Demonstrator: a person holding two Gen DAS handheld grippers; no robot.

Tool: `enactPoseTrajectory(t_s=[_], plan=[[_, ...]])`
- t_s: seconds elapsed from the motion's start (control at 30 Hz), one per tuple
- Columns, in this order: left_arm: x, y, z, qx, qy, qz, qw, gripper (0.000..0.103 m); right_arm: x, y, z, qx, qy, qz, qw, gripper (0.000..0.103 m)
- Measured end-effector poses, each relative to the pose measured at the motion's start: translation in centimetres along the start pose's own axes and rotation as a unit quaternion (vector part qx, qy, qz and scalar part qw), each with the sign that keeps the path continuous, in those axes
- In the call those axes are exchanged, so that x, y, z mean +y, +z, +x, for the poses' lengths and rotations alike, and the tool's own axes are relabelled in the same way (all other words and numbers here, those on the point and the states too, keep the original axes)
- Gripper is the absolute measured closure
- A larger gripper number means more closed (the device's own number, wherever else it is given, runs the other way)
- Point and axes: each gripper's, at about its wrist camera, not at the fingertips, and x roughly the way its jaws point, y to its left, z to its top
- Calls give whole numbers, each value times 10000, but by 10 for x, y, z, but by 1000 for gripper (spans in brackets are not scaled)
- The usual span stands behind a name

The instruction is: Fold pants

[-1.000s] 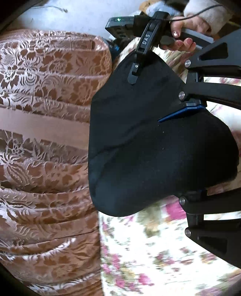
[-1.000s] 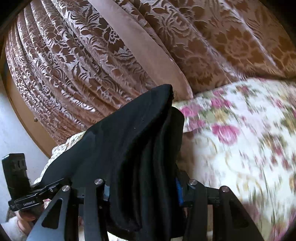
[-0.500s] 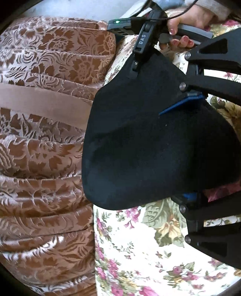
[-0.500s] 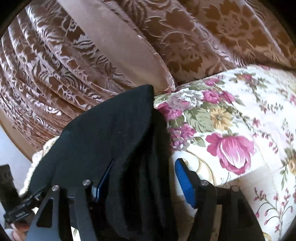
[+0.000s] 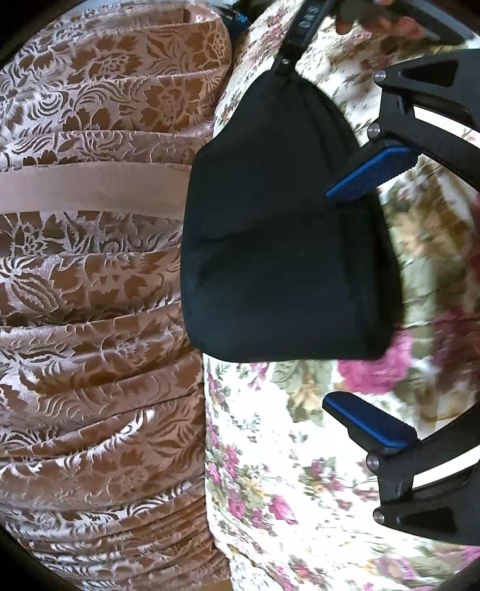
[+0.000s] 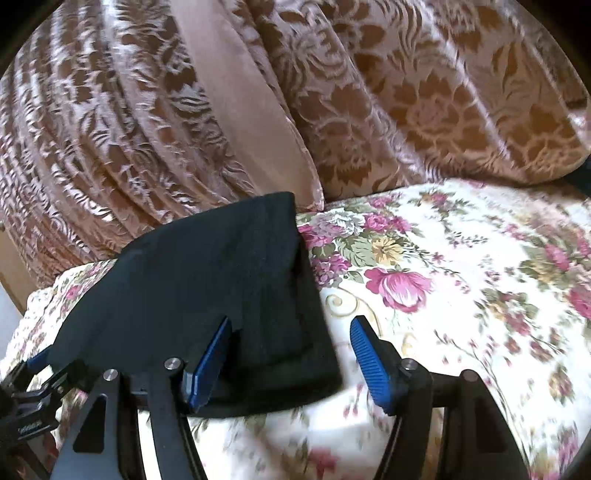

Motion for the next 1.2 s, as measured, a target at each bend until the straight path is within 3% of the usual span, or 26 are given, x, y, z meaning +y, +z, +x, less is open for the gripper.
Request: enactPoseTrajectory(t_s=[0.2, 0.4, 0.57, 1.2], plan=[[-14, -17, -25, -253, 251, 300, 9989, 0, 26, -26, -35, -223, -173, -358, 9990, 36], [-17, -23, -49, -457, 523, 271, 9972, 0, 43, -41, -55, -236, -272, -548, 9978, 35], [-20, -29, -68, -425, 607, 151, 9971, 0, 56, -54, -70, -185, -415, -698, 9965, 35], [-17, -42, -108, -291, 712, -123, 9970, 0, 63, -70, -108, -148, -145, -559, 9982, 35]])
